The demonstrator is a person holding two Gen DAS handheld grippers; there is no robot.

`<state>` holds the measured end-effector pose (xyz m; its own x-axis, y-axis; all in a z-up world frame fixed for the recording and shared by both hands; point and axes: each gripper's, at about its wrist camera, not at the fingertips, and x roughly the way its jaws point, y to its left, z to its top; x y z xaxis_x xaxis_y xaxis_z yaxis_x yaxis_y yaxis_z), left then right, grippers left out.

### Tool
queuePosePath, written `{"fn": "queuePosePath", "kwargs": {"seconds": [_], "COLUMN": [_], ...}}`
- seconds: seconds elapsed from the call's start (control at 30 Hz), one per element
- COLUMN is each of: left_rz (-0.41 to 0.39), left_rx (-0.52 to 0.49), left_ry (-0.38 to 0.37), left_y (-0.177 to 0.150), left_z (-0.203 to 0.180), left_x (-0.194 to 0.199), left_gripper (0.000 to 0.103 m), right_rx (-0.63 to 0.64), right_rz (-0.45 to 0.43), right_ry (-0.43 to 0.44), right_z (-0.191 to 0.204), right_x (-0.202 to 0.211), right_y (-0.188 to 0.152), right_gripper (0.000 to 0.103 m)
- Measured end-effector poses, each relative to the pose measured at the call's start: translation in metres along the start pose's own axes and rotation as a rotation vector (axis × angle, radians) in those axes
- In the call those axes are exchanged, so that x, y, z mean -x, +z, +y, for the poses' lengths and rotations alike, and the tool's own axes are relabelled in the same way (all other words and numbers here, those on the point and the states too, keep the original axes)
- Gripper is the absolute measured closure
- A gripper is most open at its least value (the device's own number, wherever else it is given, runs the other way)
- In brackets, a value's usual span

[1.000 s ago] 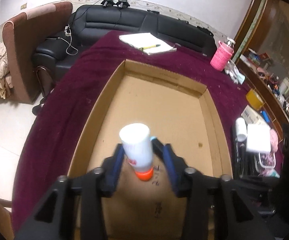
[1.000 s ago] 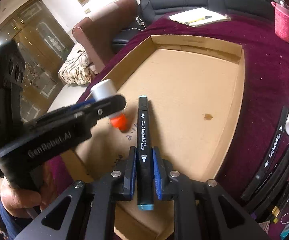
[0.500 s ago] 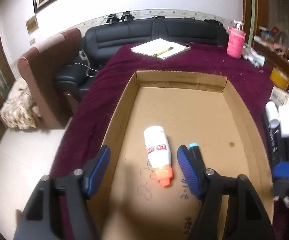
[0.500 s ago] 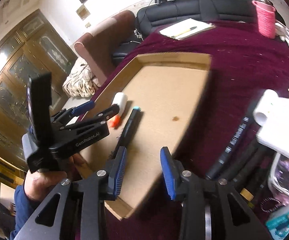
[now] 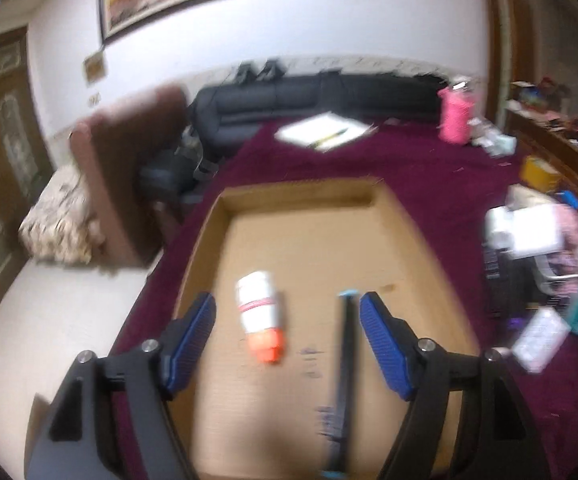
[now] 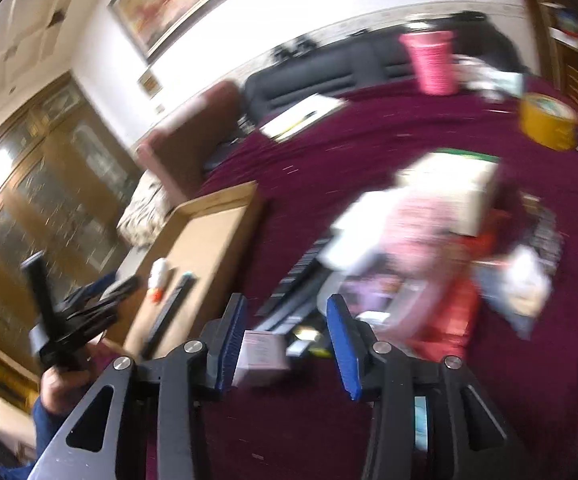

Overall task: Organize objects
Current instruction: 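Grasp the white barcode medicine box with the left gripper while the right gripper grasps the blue tissue pack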

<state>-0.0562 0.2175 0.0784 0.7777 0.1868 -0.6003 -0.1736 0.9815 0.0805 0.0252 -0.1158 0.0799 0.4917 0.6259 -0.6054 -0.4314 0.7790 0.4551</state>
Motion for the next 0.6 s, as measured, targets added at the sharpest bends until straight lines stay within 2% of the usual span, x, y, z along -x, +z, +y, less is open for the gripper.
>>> {"fn": "queuePosePath", "kwargs": {"seconds": [0.1, 0.2, 0.3, 0.37, 0.47, 0.6], "left_rz": [-0.038, -0.034, -0.013, 0.023, 0.064, 0.099], "left_rx": [-0.067, -0.151, -0.234, -0.294, -0.344, -0.346], "left_ry": [-0.157, -0.297, -0.394, -0.408, -0.381, -0.387], "left_y": [0.002, -0.002, -0.013, -0.023, -0.029, -0.032], "left_z": [-0.036, -0.081, -0.122, -0.146, -0.164, -0.168], "left_x": [0.019, 0.024, 0.022, 0.015, 0.004, -0.004], "left_gripper": [0.018, 0.017, 0.017, 0.017, 0.017, 0.017], "right_rx": [-0.058, -0.105, -0.131, -0.131, -0.085, 0.090], "right_rz": [-0.031, -0.028, -0.007, 0.008, 0.059, 0.125], "right_ry": [-0.017, -0.027, -0.025, -0.017, -0.028, 0.011], "right_z": [-0.032, -0.055, -0.072, -0.076, -0.068, -0.037], "right_x": [0.016, 0.021, 0.018, 0.017, 0.009, 0.011], "right_y": [-0.004, -0.010, -0.014, -0.021, -0.034, -0.051], "right_gripper": [0.056, 0.056, 0.056, 0.056, 0.055, 0.054]}}
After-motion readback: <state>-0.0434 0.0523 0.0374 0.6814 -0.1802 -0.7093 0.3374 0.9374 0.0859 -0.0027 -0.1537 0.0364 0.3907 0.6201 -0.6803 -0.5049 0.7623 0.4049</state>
